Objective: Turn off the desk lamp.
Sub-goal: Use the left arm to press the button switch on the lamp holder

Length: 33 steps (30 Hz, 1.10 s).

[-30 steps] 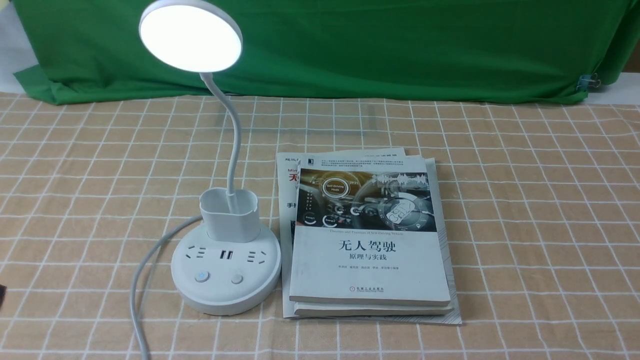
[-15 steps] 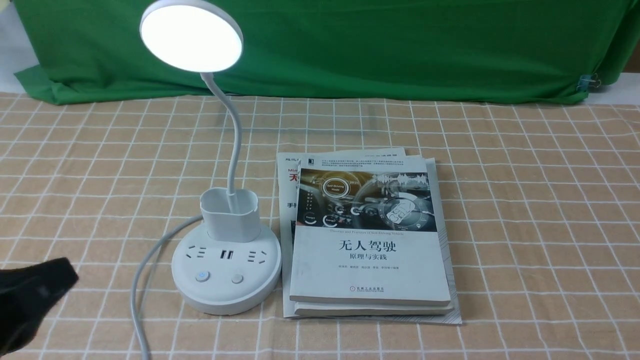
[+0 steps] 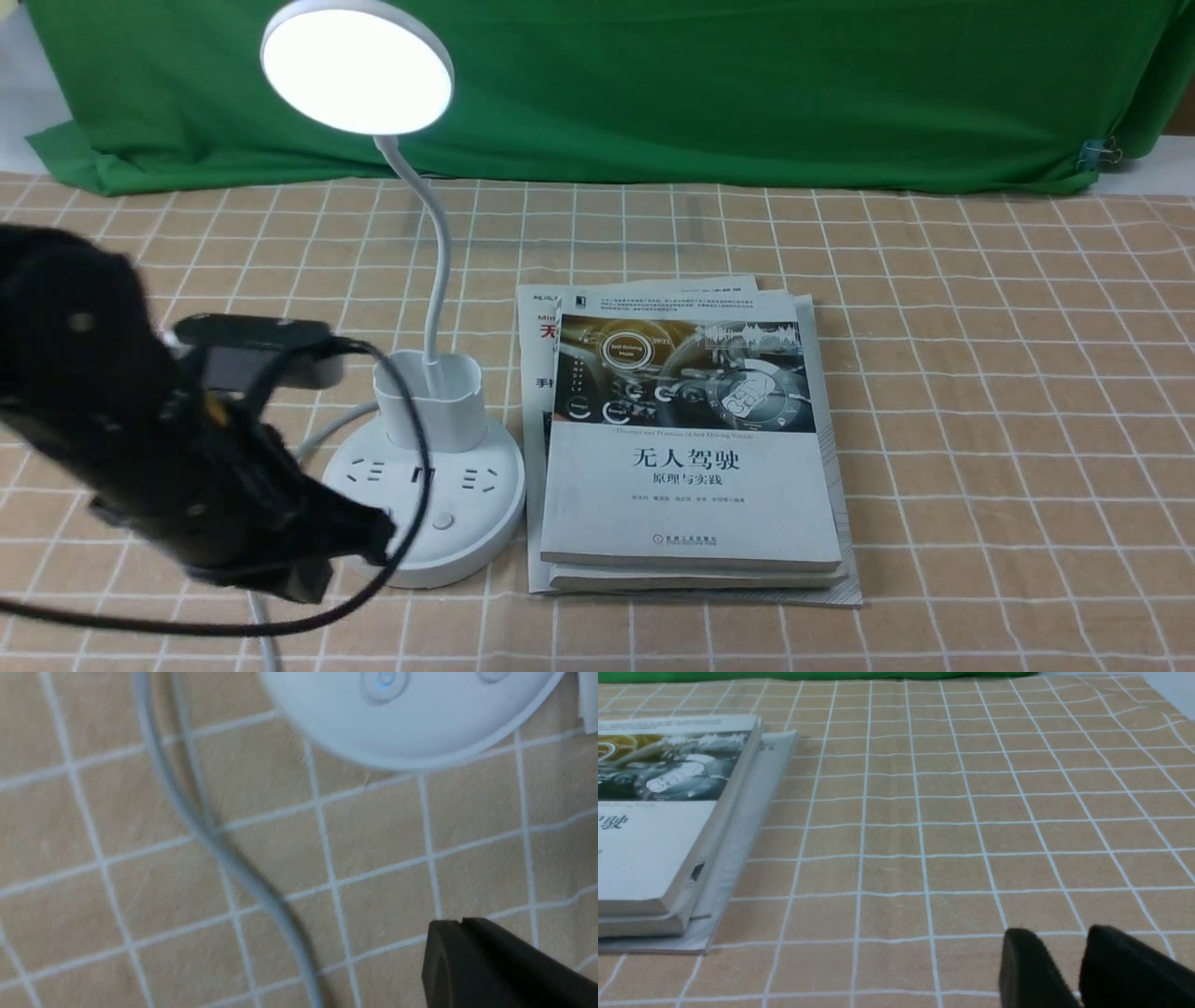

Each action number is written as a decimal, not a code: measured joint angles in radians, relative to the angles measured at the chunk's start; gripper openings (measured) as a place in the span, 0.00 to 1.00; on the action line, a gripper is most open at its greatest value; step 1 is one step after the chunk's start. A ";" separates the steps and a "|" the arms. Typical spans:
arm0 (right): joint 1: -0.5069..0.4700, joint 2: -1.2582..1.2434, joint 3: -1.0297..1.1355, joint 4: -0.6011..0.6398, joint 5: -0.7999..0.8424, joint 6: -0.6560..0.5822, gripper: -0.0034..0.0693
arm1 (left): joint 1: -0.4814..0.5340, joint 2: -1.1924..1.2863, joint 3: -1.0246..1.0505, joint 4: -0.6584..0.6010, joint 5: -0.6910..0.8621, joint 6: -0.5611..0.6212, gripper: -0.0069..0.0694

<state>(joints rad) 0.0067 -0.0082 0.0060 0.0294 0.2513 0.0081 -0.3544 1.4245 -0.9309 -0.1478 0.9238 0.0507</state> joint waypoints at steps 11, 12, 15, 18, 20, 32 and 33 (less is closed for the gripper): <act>0.000 0.000 0.000 0.000 0.000 0.000 0.38 | -0.076 0.286 -0.254 0.049 -0.009 -0.018 0.08; 0.000 0.000 0.000 0.000 0.000 0.000 0.38 | -0.076 0.301 -0.263 0.052 -0.012 -0.019 0.08; 0.000 0.000 0.000 0.000 0.000 0.000 0.38 | -0.076 0.338 -0.269 0.052 -0.028 -0.022 0.08; 0.000 0.000 0.000 0.000 0.000 0.000 0.38 | -0.076 0.386 -0.270 0.052 -0.027 -0.023 0.08; 0.000 0.000 0.000 0.000 0.000 0.000 0.38 | -0.076 0.399 -0.280 0.052 -0.020 -0.023 0.08; 0.000 0.000 0.000 0.000 0.000 0.000 0.38 | -0.076 0.339 -0.280 0.066 -0.016 -0.033 0.08; 0.000 0.000 0.000 0.000 0.000 0.000 0.38 | -0.076 0.332 -0.280 0.066 -0.021 -0.034 0.08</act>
<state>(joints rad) 0.0067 -0.0082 0.0060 0.0294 0.2513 0.0081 -0.4305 1.7561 -1.2109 -0.0820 0.9032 0.0166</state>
